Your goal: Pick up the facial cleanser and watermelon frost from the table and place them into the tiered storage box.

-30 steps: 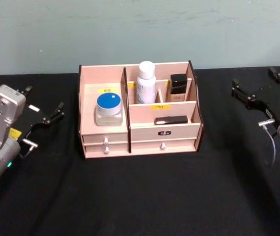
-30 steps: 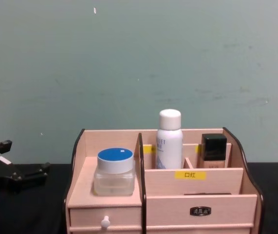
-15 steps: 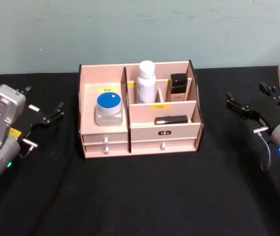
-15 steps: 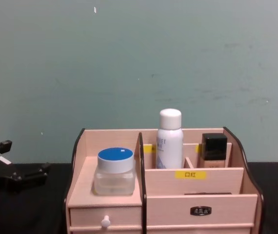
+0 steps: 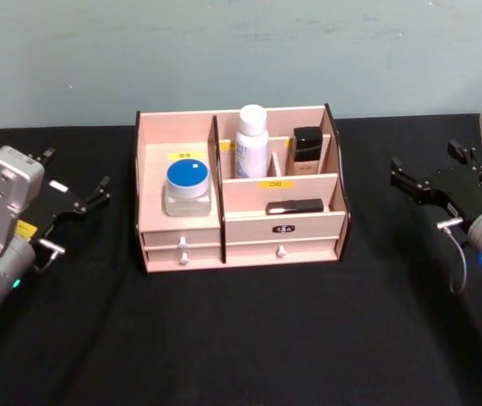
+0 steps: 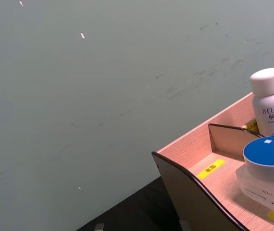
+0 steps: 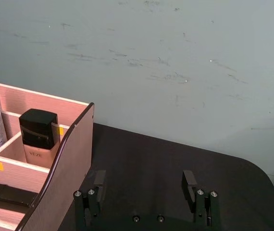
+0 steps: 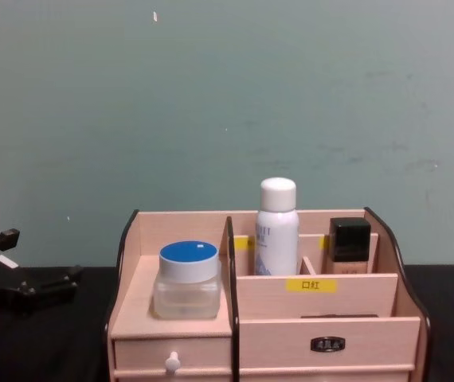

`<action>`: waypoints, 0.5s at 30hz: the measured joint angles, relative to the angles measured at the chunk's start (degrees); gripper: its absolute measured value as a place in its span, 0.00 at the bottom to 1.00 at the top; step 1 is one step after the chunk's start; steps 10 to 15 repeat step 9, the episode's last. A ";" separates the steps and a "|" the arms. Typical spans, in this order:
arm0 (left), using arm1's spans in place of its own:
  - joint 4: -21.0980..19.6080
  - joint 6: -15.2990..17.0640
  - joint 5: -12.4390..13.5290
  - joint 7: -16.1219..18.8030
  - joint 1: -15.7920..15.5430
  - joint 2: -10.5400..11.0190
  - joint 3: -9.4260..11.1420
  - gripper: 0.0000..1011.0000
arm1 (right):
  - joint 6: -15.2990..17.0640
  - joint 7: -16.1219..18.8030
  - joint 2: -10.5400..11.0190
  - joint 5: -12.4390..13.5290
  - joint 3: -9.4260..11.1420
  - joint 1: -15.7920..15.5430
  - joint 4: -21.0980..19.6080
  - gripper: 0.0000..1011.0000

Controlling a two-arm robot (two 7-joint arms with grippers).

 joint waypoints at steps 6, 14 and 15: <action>0.00 0.00 0.00 0.00 0.00 0.00 0.00 1.00 | 0.03 -0.08 0.03 -0.01 -0.04 -0.04 -0.11 0.99; 0.00 0.00 0.00 0.00 0.00 0.00 0.00 1.00 | 0.05 -0.10 0.03 -0.02 -0.04 -0.05 -0.14 0.99; 0.00 0.00 0.00 0.00 0.00 0.00 0.00 1.00 | 0.05 -0.10 0.03 -0.02 -0.04 -0.05 -0.14 0.99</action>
